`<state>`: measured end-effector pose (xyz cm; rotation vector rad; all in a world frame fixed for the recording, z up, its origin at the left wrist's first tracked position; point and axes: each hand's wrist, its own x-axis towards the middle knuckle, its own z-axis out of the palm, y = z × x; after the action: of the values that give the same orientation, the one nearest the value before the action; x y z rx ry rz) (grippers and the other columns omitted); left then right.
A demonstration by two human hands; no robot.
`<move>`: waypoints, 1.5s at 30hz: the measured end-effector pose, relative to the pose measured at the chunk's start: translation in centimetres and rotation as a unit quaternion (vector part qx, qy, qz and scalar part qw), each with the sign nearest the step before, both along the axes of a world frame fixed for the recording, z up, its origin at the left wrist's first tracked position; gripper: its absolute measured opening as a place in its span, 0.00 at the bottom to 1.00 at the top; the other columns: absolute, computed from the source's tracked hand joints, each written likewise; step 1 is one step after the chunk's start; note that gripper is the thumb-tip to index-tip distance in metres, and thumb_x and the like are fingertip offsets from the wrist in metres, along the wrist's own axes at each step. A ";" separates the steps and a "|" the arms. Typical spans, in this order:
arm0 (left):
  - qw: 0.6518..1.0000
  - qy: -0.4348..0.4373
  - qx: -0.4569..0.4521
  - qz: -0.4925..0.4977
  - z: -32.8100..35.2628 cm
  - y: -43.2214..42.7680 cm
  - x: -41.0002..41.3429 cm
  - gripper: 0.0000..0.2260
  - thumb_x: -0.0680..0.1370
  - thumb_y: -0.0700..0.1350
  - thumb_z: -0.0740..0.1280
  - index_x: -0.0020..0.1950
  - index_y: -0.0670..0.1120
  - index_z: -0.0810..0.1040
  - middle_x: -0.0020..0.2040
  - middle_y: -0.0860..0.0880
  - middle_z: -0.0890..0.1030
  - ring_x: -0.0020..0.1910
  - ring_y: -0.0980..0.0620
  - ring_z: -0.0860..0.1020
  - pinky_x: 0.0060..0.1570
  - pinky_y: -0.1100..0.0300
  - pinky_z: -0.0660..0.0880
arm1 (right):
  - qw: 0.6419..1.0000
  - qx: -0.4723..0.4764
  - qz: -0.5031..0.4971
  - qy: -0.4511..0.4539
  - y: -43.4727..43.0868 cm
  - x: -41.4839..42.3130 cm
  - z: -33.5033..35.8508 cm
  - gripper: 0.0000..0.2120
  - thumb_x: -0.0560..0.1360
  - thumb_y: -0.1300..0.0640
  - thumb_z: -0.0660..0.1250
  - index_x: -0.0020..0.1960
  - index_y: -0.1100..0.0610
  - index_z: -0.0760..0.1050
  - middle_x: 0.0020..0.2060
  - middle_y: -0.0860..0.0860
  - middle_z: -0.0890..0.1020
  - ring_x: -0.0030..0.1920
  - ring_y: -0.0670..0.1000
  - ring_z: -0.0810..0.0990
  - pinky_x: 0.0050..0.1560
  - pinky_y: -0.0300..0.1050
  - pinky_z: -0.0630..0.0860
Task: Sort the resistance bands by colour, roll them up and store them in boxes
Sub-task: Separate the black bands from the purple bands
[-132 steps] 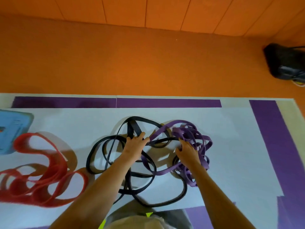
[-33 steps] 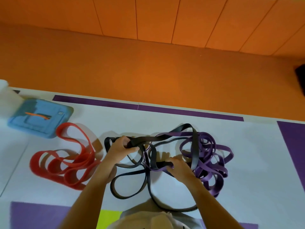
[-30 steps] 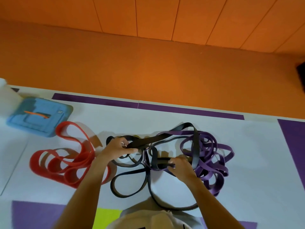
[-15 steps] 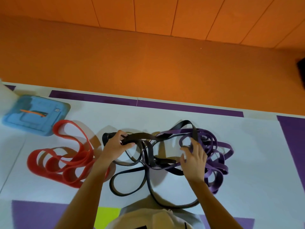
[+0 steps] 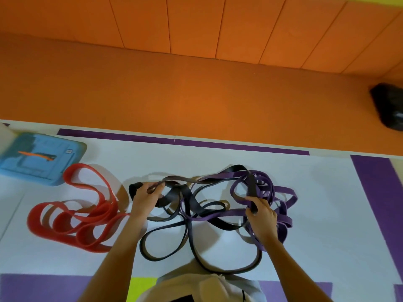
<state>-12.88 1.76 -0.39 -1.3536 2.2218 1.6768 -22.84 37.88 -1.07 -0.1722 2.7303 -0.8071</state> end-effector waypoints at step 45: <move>0.900 -0.006 -0.339 -0.274 -3.2 11.8 0.0 0.15 0.78 0.36 0.68 0.64 0.45 0.81 0.69 0.44 0.76 0.74 0.40 0.72 0.78 0.41 0.61 | 0.974 -0.203 -0.093 -0.032 5.5 0.7 0.1 0.16 0.82 0.61 0.69 0.66 0.46 0.79 0.40 0.48 0.83 0.30 0.42 0.77 0.34 0.37 0.76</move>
<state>-12.89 13.51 -3.59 -0.6426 2.9351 0.7258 -22.10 43.34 -1.01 0.0263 2.5159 -1.3931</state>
